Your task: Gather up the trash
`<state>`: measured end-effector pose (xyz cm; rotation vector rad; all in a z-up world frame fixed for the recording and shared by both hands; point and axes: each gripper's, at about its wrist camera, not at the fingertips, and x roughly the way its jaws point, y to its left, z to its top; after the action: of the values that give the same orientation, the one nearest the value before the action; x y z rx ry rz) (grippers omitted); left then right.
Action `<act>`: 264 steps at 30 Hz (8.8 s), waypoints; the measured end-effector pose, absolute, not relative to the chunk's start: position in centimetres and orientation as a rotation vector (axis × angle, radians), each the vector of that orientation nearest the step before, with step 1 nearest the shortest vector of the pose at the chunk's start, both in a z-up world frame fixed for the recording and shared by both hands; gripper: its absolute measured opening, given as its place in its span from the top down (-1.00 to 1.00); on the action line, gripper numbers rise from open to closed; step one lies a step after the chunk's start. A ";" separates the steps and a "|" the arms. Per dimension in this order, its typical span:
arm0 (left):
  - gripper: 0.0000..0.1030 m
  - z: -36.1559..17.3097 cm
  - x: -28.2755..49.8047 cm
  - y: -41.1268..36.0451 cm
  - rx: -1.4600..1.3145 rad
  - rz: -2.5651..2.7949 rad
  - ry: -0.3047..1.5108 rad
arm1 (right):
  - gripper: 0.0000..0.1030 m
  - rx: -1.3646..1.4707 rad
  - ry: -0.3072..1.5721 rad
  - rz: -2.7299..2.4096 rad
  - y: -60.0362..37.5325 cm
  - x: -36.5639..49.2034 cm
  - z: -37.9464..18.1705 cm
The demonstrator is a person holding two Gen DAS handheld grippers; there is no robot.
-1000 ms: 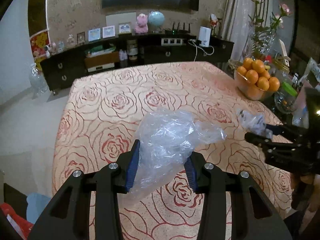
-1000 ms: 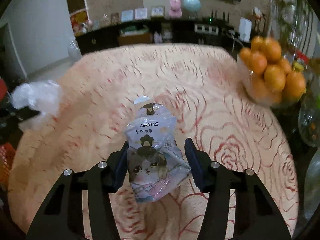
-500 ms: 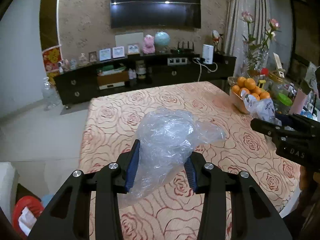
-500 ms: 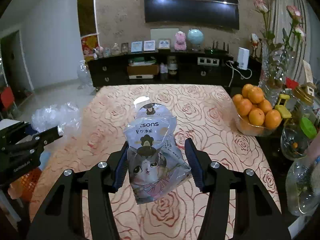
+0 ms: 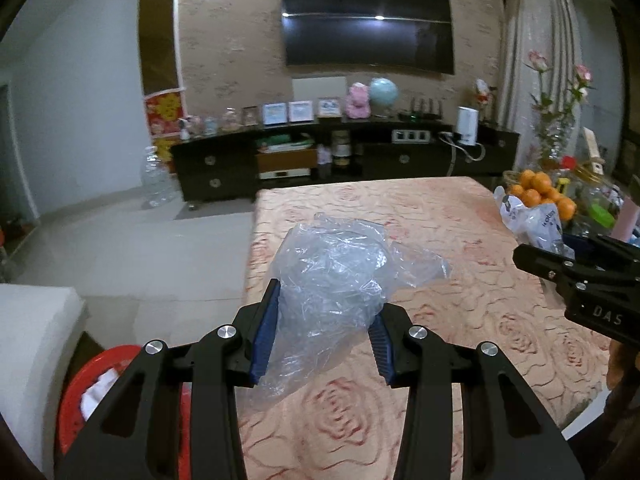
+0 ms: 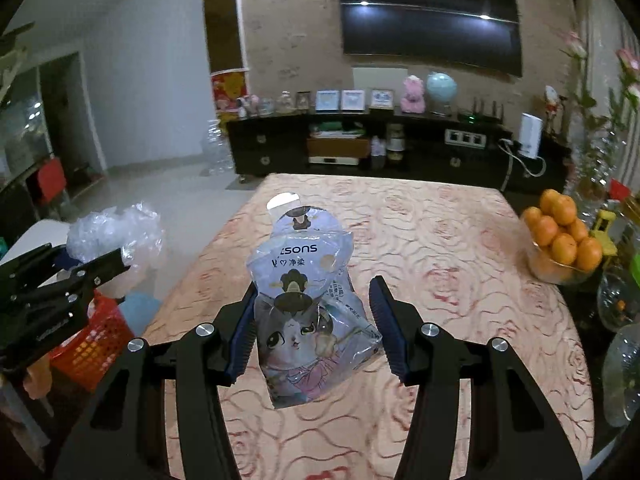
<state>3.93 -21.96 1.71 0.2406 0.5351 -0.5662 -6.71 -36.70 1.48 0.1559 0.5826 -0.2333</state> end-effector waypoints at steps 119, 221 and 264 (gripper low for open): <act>-0.76 -0.8 8.2 1.3 0.026 -0.084 0.590 | -0.86 0.186 0.651 0.306 -14.6 5.1 0.2; -0.85 2.1 0.0 -0.8 0.077 -0.040 0.485 | -0.86 0.098 0.541 0.160 -15.7 -4.2 1.4; -0.85 2.6 -0.8 -1.3 0.079 -0.059 0.461 | -0.86 0.088 0.559 0.159 -16.2 -4.5 0.4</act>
<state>-0.77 -1.26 2.56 0.0795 0.4612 -0.0588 -4.52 -16.22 0.45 0.0881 0.5592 0.1586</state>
